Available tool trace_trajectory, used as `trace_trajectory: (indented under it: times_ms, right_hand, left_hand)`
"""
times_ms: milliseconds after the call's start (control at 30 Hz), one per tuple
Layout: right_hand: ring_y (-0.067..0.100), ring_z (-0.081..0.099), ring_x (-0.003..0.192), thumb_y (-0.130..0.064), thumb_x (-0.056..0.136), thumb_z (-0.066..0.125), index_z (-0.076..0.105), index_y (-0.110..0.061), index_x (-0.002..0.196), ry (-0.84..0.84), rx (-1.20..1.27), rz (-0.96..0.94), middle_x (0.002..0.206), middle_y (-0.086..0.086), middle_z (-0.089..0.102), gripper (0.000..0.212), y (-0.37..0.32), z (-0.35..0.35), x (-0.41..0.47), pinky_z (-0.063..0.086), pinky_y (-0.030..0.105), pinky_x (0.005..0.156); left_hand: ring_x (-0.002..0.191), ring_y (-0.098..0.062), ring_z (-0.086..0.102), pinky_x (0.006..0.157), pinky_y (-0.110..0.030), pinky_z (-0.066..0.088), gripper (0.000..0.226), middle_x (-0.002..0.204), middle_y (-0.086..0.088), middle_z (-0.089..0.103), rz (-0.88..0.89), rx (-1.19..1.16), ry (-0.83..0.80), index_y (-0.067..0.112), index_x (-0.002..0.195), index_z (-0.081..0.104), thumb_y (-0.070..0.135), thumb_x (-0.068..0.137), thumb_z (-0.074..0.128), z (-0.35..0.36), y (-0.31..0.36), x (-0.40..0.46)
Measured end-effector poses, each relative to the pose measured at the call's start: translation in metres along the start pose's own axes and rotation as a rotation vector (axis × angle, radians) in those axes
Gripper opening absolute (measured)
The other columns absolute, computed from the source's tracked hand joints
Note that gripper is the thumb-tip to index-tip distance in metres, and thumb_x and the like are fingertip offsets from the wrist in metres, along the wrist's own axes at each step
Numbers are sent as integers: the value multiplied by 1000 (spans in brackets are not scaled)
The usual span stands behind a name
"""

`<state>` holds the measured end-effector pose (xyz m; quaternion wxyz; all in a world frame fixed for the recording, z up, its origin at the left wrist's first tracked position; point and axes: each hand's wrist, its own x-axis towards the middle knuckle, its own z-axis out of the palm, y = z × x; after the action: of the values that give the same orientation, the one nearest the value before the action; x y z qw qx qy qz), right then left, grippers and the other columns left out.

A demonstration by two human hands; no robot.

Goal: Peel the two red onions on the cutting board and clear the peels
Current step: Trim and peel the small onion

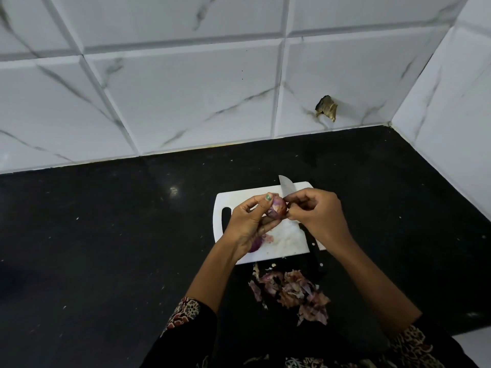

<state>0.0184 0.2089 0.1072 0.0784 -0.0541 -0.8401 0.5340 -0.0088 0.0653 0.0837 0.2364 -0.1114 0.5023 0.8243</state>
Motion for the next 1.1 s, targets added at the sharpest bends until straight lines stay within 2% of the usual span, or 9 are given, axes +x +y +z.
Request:
trace_trajectory:
  times_ms: [100,233,367,467,633,800,900,1033,1100]
  right_hand:
    - [14,70,70,-7,81,68,72,-8,88,35,55,11,77,3,72,8,2,3,-3,58,29,68]
    - [5,67,70,-24,76,76,69,-9,85,66,33,-18,77,-2,70,19,2,12,-10,54,16,64]
    - [7,67,71,-22,77,76,71,-12,84,63,13,46,75,-3,70,13,4,13,-8,55,19,67]
    - [8,68,72,-20,78,75,72,-13,83,17,50,83,75,-2,72,9,6,9,-5,56,23,69]
    - [8,65,67,-13,80,69,69,-9,79,30,-75,19,71,-3,68,4,4,12,-5,49,14,59]
    - [11,61,62,-9,78,67,64,-5,77,16,-138,-33,66,-1,65,5,6,12,-4,46,19,56]
    - [10,62,63,-11,80,69,62,-5,77,69,-110,-22,68,0,65,10,8,5,-2,49,21,55]
    - [18,68,68,-14,83,68,57,-8,77,168,-71,42,72,7,67,13,16,-9,5,58,38,64]
    - [17,69,67,-10,83,67,57,-9,79,159,-78,62,74,7,67,11,19,-12,5,58,41,65]
  left_hand:
    - [68,-16,72,61,-21,58,13,73,-5,73,15,-19,18,8,94,66,18,89,62,1,0,1]
    - [71,-13,71,63,-23,59,13,77,-5,74,96,-47,12,5,95,64,12,85,65,1,-2,1]
    - [74,-14,71,74,-27,59,11,81,-6,74,141,-67,6,3,98,63,5,87,63,2,-5,0]
    - [75,-14,70,72,-26,59,14,82,-7,74,155,-75,11,5,97,65,5,83,66,-1,-5,1]
    - [79,-17,70,71,-25,58,17,89,-9,74,170,-19,6,5,100,65,7,83,66,-1,-7,3]
    - [78,-17,71,69,-25,58,10,90,-10,73,146,68,-14,9,96,68,8,88,62,-5,-3,3]
    - [80,-20,72,68,-23,59,14,92,-10,74,92,27,-46,9,98,68,15,90,58,-8,0,2]
    - [86,-23,73,72,-23,59,23,98,-7,74,37,-20,-95,10,101,68,25,91,54,-11,1,-1]
    - [93,-25,71,73,-24,59,25,105,-7,73,32,-20,-114,10,105,68,25,91,54,-11,0,-2]
